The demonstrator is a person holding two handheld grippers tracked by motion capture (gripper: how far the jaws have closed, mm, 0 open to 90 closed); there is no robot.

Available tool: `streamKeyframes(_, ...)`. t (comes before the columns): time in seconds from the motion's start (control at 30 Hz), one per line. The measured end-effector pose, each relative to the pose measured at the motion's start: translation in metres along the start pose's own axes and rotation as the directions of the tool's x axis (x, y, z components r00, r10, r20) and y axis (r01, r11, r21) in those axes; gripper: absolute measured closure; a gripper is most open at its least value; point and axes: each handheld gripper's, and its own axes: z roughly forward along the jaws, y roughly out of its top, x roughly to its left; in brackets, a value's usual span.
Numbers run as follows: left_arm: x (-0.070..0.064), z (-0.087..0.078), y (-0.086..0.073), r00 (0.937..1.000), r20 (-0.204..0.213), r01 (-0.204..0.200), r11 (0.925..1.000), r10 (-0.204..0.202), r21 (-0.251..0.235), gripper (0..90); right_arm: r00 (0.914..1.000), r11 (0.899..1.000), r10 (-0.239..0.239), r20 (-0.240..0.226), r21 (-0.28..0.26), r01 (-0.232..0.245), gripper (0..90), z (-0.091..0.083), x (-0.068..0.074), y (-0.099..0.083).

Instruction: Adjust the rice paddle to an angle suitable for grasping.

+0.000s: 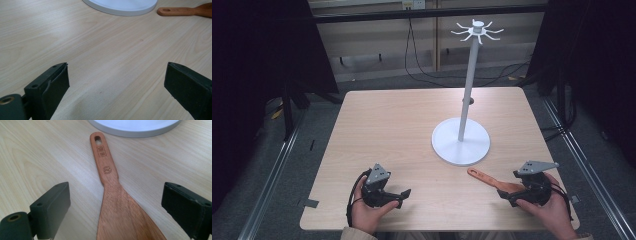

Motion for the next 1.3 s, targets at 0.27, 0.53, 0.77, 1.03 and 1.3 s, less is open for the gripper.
streamKeyframes(0.27,0.001,-0.002,-0.002,0.9999,-0.008,-0.008,1.0,0.008,0.006,5.7,0.9996,0.999,-0.029,-0.002,0.017,0.03,9.7,0.002,0.004,0.007)
streamKeyframes(0.53,0.004,-0.003,-0.003,0.9998,-0.017,0.003,1.0,-0.003,0.001,5.7,0.9973,0.994,-0.072,-0.018,0.078,0.073,12.3,0.015,0.011,0.019)
streamKeyframes(0.77,0.004,-0.003,-0.004,0.9999,-0.015,0.005,1.0,-0.005,-0.002,5.7,0.9957,0.982,-0.086,-0.034,0.163,0.091,14.4,0.024,0.011,0.033)
streamKeyframes(1.03,0.003,-0.004,-0.003,0.9999,-0.016,0.005,0.9999,-0.005,-0.009,5.7,0.993,0.966,-0.111,-0.039,0.232,0.117,18.6,0.028,0.012,0.051)
streamKeyframes(1.3,0.005,-0.005,-0.003,0.9999,-0.013,0.007,0.9998,-0.007,-0.017,5.7,0.9877,0.925,-0.145,-0.058,0.346,0.156,26.8,0.042,0.015,0.066)
